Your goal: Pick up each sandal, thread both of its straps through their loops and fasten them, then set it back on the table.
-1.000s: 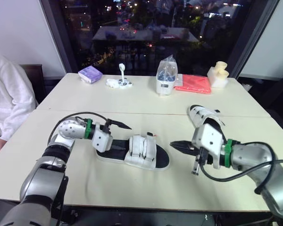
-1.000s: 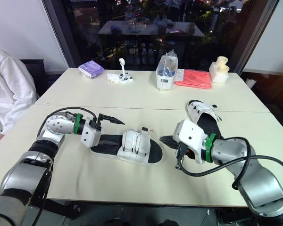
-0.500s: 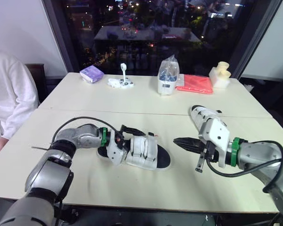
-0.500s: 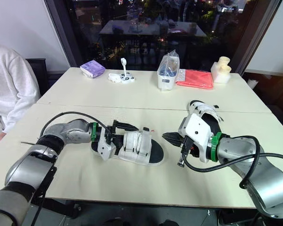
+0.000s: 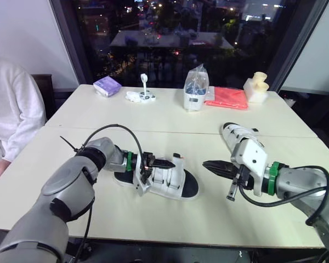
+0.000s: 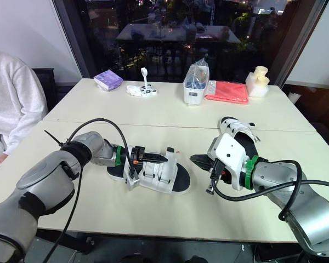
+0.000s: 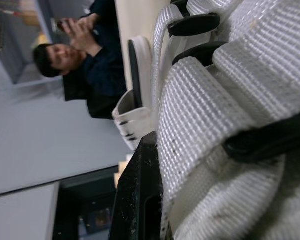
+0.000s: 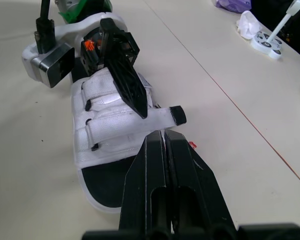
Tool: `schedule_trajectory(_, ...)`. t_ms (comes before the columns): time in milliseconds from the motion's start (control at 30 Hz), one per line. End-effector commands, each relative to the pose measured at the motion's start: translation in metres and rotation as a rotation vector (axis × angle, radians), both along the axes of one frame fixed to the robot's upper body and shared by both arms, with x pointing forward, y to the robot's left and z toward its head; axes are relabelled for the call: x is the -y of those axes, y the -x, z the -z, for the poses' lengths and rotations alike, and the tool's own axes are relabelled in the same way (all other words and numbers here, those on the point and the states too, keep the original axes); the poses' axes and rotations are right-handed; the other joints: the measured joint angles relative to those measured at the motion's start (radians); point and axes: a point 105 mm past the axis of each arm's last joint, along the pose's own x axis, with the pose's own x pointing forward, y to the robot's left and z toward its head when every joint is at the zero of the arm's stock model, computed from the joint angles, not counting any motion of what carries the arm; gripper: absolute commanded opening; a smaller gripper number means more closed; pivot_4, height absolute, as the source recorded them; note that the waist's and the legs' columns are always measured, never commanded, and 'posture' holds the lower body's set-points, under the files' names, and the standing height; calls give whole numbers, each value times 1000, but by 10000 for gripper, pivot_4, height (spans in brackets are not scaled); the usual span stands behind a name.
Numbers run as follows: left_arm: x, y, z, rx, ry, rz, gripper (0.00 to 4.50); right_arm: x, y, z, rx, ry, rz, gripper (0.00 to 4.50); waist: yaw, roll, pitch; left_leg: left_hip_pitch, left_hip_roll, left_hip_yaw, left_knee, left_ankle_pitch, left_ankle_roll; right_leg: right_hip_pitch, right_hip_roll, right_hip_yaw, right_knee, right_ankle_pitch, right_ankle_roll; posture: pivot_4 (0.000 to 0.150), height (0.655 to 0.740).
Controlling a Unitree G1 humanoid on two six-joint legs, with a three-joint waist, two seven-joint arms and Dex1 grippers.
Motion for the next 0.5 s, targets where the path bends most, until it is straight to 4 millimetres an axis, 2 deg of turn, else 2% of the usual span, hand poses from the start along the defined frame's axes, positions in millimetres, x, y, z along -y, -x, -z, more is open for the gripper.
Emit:
schedule_trajectory(33,-4,-21,-15,-22,91,-174,279,-3,2,-5,41,3,-12,0,-1,0,0,0,0,0,0,0,0,0,0,0,0,0,0,1500,7400)
schedule_trajectory(333,-28,-83,-49,-310,446,-718,279,-6,0,-1,40,5,-16,0,-5,0,0,0,0,0,1,0,0,-1,0,-1,1,0,0,1500,7400)
schedule_trajectory(467,-43,-110,-56,-462,613,-976,279,-6,-2,0,48,15,-19,0,-3,0,0,-1,0,0,2,0,0,0,0,-3,1,0,0,1500,7400)
schedule_trajectory(500,-44,-114,-59,-450,634,-1014,279,-6,-3,0,49,17,-19,0,-3,0,0,-1,-1,0,2,0,0,0,-1,-4,1,0,0,1500,7400)
